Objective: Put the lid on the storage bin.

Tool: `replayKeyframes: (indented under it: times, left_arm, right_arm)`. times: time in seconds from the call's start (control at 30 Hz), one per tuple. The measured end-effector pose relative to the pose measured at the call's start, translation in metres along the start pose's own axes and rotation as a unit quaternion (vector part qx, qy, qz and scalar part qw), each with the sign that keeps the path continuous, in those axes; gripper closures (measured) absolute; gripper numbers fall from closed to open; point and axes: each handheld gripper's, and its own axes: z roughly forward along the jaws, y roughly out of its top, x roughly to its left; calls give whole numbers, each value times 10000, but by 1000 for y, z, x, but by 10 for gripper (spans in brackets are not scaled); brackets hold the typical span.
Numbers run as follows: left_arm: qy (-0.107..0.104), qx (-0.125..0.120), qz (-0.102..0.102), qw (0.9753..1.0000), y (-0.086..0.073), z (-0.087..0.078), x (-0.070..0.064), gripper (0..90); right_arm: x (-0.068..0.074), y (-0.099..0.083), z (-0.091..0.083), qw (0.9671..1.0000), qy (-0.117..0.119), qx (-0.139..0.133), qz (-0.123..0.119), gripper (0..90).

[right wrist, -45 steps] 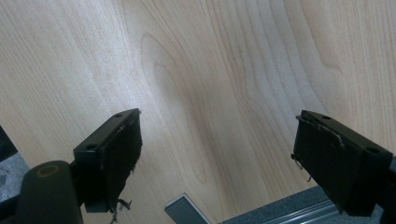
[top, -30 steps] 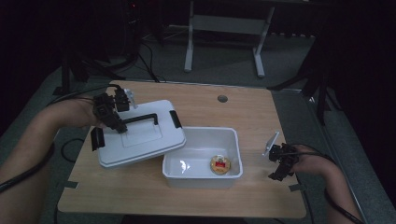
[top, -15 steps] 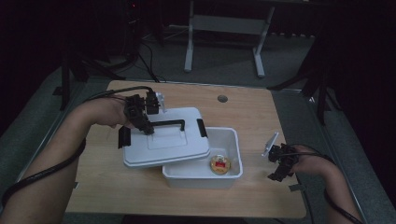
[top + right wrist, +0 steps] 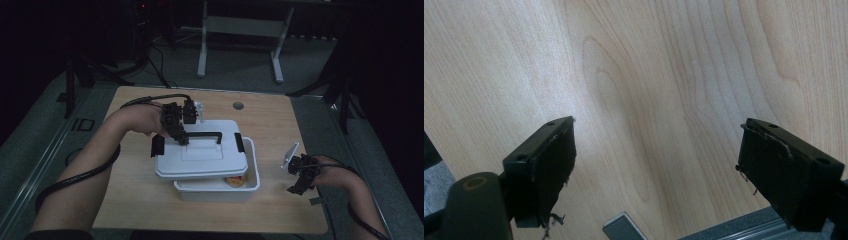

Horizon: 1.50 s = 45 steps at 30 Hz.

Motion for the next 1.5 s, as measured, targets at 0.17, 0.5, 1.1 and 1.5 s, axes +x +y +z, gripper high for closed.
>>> replayKeyframes:
  times: [0.17, 0.5, 1.1, 1.5]
  left_arm:
    - [-18, -21, 236, 9997, 22, 6, -3, 832]
    - [-83, -84, 404, 9991, 40, 19, -5, 832]
    - [-353, 12, 303, 9989, 38, 50, -6, 831]
    - [-274, 102, 365, 9989, 40, 52, -10, 830]
  right_arm:
    - [-1, -2, 1, 10000, 22, 23, 47, 149]
    - [0, -3, 0, 10000, 17, -29, 11, 149]
    - [0, -1, 4, 10000, 55, 20, 9, 150]
    - [1, 2, 7, 10000, 71, 16, -7, 150]
